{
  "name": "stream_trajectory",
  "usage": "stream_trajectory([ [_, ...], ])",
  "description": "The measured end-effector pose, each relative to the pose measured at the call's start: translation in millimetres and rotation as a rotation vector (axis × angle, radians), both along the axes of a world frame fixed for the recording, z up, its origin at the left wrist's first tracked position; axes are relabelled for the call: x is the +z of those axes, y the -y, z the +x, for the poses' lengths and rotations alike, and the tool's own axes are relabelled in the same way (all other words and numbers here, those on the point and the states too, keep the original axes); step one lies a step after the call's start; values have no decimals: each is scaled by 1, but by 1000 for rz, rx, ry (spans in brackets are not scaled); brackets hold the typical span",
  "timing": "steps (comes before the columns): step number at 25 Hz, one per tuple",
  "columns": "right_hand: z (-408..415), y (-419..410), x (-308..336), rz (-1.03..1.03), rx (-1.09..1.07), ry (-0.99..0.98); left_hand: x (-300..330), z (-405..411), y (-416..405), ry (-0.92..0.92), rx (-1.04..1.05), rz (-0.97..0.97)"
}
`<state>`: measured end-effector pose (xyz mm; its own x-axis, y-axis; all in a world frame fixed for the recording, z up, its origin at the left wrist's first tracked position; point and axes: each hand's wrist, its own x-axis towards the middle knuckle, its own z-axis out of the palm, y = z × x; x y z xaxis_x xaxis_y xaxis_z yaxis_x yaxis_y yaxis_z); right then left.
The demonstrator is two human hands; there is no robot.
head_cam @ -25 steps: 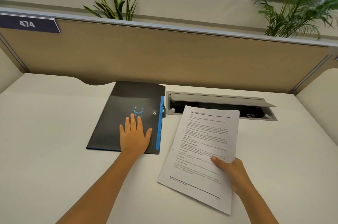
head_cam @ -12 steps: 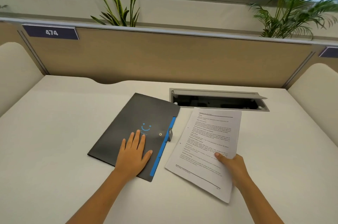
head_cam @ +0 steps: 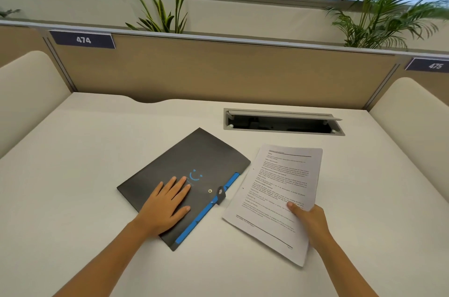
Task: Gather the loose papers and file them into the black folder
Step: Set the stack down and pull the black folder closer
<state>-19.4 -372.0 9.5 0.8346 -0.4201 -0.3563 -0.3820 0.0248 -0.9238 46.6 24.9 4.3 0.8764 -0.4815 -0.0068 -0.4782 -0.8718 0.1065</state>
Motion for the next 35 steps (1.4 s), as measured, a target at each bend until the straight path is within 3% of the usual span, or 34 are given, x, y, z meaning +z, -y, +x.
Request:
stream_trajectory([
  [5, -14, 2, -5, -23, 16, 10, 15, -2, 37, -10, 109, 11],
  [12, -25, 2, -7, -43, 25, 14, 37, 3, 67, -128, 135, 269],
  [17, -33, 4, -10, -59, 41, 18, 84, 14, 72, 85, -33, 409],
  [20, -35, 2, -11, -65, 45, 18, 115, 25, 60, 177, -67, 375],
  [25, -34, 3, -10, -80, 53, 11, 153, 44, 44, 188, 43, 319],
  [32, -34, 1, -4, -85, 45, 8, 179, 66, 18, 99, 145, -121],
  [35, -34, 1, -4, -87, 40, -11, 185, 55, 22, 68, 152, -68],
])
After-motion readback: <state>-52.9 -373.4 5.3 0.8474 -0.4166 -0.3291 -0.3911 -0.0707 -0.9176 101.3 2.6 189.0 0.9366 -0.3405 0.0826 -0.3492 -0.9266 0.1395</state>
